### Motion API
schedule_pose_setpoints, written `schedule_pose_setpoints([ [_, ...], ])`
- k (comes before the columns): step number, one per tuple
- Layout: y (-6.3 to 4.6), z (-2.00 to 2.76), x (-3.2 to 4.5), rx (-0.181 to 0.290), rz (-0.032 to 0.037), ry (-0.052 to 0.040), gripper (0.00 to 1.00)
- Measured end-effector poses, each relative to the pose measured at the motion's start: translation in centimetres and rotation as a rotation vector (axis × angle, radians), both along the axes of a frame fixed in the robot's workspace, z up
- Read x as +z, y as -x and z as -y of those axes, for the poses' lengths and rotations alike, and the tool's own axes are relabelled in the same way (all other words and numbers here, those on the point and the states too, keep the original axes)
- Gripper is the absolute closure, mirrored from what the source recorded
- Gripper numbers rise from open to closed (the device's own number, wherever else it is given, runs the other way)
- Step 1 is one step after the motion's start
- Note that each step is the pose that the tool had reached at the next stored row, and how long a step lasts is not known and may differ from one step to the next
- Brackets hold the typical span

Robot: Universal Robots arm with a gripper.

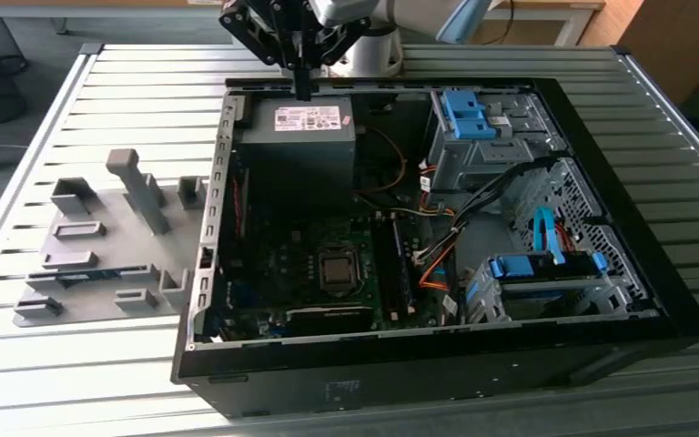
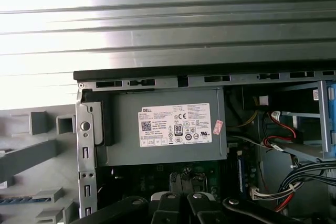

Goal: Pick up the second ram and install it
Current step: 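Reach for the second ram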

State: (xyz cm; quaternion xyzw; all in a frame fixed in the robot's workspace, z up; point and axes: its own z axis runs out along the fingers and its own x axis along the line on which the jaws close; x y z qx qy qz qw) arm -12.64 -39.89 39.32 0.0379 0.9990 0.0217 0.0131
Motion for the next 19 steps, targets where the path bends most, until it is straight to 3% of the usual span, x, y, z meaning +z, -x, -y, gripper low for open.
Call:
schedule_pose_setpoints([
  [15, 0.4, 0.0, -0.01, 0.0, 0.0, 0.0, 0.9],
  [19, 1.0, 0.0, -0.03, 0.0, 0.0, 0.0, 0.9],
])
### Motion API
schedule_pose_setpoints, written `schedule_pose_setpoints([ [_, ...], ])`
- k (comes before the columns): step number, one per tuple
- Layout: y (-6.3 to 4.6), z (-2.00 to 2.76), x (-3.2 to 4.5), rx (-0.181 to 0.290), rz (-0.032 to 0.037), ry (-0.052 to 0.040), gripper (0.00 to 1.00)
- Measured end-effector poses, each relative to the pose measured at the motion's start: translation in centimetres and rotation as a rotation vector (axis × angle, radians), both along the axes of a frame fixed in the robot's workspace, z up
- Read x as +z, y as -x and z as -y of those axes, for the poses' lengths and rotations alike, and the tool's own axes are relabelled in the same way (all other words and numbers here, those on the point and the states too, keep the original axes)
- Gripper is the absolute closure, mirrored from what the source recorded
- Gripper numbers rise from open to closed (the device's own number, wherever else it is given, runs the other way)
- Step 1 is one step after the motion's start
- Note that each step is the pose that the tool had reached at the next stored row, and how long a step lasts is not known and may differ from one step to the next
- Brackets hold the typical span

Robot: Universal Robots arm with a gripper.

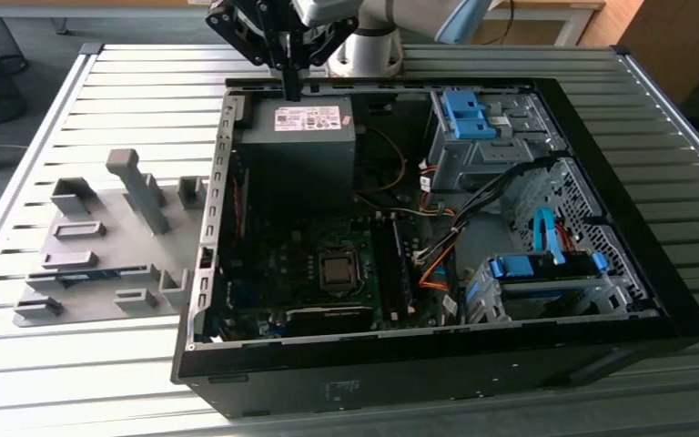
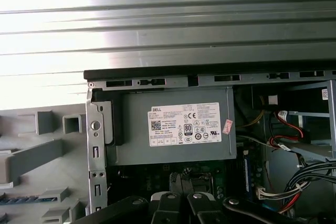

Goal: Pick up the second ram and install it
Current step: 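Reach for the second ram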

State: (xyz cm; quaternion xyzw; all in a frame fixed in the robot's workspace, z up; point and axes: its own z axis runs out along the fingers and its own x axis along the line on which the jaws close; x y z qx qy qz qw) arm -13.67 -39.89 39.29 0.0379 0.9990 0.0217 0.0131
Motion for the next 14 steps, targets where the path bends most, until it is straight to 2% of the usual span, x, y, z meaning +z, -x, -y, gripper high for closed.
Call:
schedule_pose_setpoints([
  [14, 0.3, 0.0, -0.03, 0.0, 0.0, 0.0, 0.9],
])
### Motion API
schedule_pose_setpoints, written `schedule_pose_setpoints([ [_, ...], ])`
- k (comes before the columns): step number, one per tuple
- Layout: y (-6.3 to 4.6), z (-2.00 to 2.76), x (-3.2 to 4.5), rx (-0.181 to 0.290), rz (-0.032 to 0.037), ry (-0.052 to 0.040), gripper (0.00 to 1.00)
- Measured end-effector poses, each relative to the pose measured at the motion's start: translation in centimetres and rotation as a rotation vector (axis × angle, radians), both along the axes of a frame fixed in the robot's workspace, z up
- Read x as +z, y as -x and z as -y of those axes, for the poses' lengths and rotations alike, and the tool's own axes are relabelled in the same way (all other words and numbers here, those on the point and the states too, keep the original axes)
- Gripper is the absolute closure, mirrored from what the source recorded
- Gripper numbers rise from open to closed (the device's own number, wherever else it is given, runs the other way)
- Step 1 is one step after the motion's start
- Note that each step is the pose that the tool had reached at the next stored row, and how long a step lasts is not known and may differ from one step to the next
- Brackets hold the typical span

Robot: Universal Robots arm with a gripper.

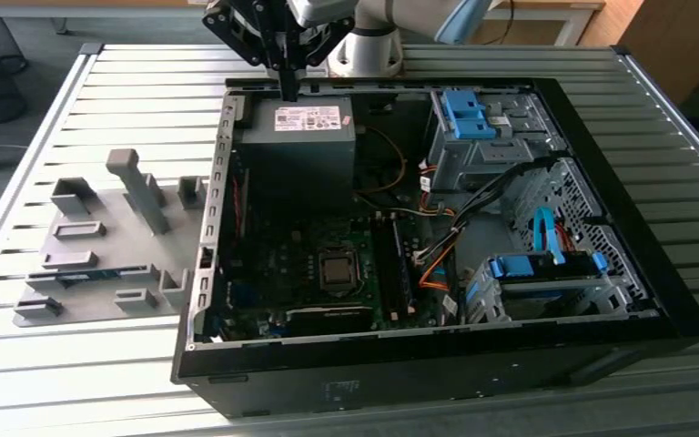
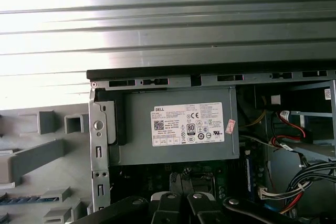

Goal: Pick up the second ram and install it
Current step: 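Reach for the second ram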

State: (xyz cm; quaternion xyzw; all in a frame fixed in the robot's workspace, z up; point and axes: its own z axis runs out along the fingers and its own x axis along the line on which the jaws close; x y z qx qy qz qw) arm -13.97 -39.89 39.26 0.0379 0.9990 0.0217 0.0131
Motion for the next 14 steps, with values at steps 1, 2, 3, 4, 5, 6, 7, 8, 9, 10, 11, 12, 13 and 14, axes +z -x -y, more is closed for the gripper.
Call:
schedule_pose_setpoints([
  [1, 0.02, 0.0, 0.0, 0.0, 0.0, 0.0, 0.9],
  [2, 0.03, 0.0, -0.01, 0.0, 0.0, 0.0, 0.9],
  [3, 0.05, 0.0, -0.01, 0.0, 0.0, 0.0, 0.9],
  [4, 0.07, 0.0, -0.01, 0.0, 0.0, 0.0, 0.9],
  [5, 0.09, 0.0, -0.02, 0.0, 0.0, 0.0, 0.9],
  [6, 0.11, 0.0, -0.02, 0.0, 0.0, -0.0001, 0.9],
  [7, 0.12, 0.0, -0.02, 0.0, 0.0, 0.0, 0.9],
  [8, 0.14, 0.0, -0.02, 0.0, 0.0, 0.0, 0.9],
  [9, 0.17, 0.0, -0.03, 0.0, 0.0, 0.0, 0.9],
  [10, 0.22, 0.0, -0.03, 0.0, 0.0, 0.0, 0.9],
  [11, 0.28, 0.0, -0.03, 0.0, 0.0, 0.0, 0.9],
  [12, 0.39, 0.01, -0.04, 0.0, 0.0, 0.0001, 0.9],
  [13, 0.5, 0.0, -0.04, 0.0, -0.0001, 0.0001, 0.9],
  [14, 0.6, 0.0, -0.05, 0.0, 0.0, 0.0, 0.9],
])
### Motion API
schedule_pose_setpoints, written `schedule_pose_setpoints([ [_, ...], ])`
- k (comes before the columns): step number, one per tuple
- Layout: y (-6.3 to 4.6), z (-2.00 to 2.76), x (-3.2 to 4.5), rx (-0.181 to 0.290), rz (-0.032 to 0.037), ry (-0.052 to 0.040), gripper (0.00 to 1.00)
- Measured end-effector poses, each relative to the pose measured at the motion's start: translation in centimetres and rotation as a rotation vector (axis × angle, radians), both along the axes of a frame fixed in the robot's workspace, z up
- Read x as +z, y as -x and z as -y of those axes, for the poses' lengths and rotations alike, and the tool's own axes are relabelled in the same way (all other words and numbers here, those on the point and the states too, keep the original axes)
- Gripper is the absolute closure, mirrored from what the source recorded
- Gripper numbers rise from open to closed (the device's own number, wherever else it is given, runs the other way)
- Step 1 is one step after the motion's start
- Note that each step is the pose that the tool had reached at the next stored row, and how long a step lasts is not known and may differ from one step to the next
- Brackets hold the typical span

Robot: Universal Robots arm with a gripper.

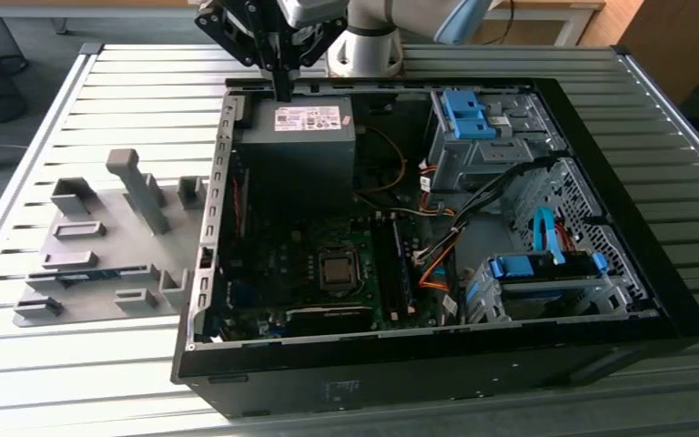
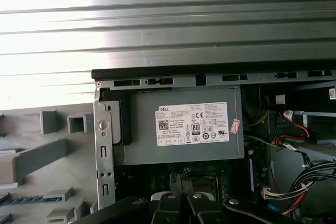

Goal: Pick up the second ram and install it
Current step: 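Reach for the second ram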

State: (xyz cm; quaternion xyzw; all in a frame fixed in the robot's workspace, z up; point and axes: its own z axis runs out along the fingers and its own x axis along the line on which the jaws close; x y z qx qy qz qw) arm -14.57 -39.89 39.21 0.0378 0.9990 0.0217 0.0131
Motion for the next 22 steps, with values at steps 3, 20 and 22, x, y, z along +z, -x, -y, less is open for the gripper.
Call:
schedule_pose_setpoints([
  [3, 0.2, 0.0, -0.02, 0.0, 0.0, -0.0001, 0.9],
  [20, 1.1, 0.0, -0.04, 0.0, 0.0, 0.0, 0.9],
  [22, 1.2, 0.0, -0.05, 0.0, 0.0, -0.0001, 0.9],
])
